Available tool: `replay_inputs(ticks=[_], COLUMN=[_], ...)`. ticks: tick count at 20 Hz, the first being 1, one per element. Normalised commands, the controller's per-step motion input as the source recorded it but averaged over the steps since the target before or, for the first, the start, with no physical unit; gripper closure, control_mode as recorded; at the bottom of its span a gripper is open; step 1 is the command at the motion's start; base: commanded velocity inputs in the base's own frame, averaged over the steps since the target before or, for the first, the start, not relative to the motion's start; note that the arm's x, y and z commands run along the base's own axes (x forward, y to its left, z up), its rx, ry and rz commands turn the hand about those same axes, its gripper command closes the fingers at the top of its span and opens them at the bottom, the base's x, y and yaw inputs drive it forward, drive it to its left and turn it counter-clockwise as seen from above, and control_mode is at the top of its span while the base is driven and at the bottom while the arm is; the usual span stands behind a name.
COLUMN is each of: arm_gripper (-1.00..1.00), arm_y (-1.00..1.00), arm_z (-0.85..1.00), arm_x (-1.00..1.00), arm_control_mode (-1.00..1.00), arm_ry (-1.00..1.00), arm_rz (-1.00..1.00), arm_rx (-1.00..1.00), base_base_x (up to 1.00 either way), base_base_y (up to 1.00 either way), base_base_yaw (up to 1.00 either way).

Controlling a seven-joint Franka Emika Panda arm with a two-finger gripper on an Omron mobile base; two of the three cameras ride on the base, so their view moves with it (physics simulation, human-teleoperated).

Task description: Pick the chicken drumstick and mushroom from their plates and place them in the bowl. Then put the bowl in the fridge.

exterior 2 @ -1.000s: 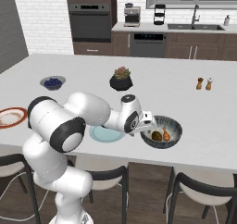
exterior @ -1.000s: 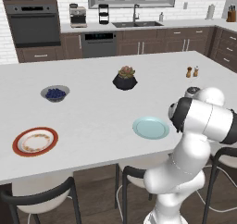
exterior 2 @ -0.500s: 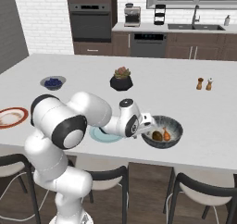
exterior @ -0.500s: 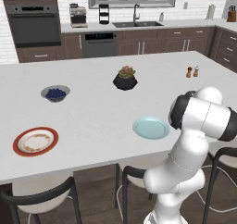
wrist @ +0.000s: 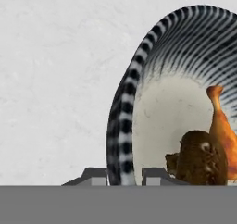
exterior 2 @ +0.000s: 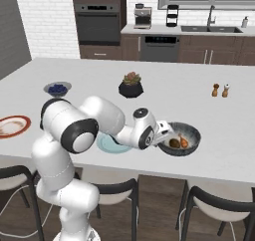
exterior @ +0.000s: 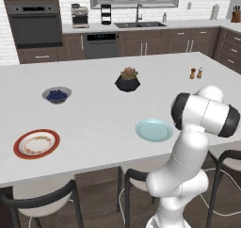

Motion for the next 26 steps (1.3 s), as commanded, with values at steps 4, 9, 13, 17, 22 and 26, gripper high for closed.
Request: replay_inputs(ticks=[4,9,13,17,22,26], arm_gripper=[1.0,1.0,1.0,1.0,1.0,1.0], arm_y=[-0.14,0.37,0.81,0.94,0.87,0.76], arm_z=[0.1,0.94,0.93,0.94,0.69,0.42], arm_x=[-0.24,-1.0,-0.81,-0.44,-0.51,-0.48], arm_control_mode=[-1.0,-1.0,-1.0,-1.0,-1.0,-1.0], arm_ry=[0.0,0.0,0.09,0.23,0.16,0.11], arm_rz=[0.17,0.19,0.16,0.16,0.15,0.14], arm_rx=[0.0,0.02,0.01,0.0,0.0,0.0], base_base_x=[0.0,0.0,0.0,0.0,0.0,0.0], base_base_y=[0.0,0.0,0.0,0.0,0.0,0.0], base_base_yaw=[0.0,0.0,0.0,0.0,0.0,0.0])
